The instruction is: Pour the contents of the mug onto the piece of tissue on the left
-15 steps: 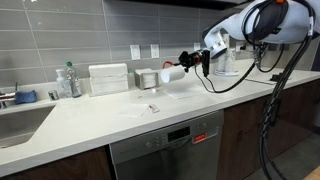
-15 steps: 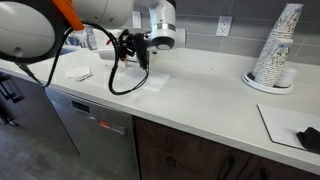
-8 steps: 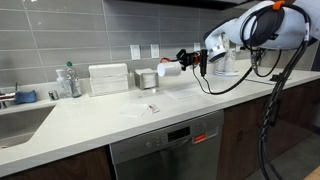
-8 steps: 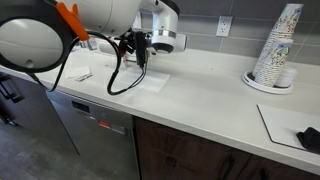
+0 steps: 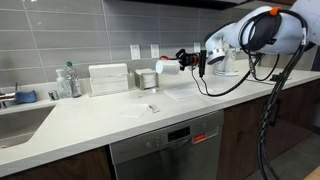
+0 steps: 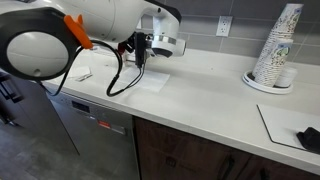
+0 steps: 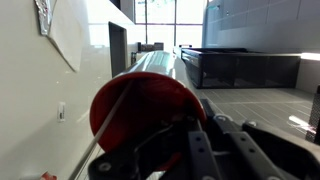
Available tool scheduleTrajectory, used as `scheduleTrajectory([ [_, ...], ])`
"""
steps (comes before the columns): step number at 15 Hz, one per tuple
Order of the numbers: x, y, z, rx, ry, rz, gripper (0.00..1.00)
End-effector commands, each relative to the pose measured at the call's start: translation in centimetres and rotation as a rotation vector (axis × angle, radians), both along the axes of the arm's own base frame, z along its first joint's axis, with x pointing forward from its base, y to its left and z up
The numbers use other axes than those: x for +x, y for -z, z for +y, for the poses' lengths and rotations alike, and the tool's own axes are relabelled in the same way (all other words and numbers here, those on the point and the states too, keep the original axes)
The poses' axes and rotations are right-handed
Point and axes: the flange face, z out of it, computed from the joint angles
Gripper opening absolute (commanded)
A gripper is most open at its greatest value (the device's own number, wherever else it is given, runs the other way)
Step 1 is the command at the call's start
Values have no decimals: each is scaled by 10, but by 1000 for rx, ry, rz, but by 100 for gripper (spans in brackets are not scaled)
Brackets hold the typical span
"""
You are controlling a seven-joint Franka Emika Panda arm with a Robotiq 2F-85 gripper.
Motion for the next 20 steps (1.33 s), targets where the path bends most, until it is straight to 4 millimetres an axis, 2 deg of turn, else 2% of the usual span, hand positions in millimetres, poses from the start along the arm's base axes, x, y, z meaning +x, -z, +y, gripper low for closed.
scheduleTrajectory([
  [1,3,-6,-1,76,-20,12,2],
  [9,1,-10,2,197,-56,32,2],
  [20,4,1,-6,270,-29,90,2],
])
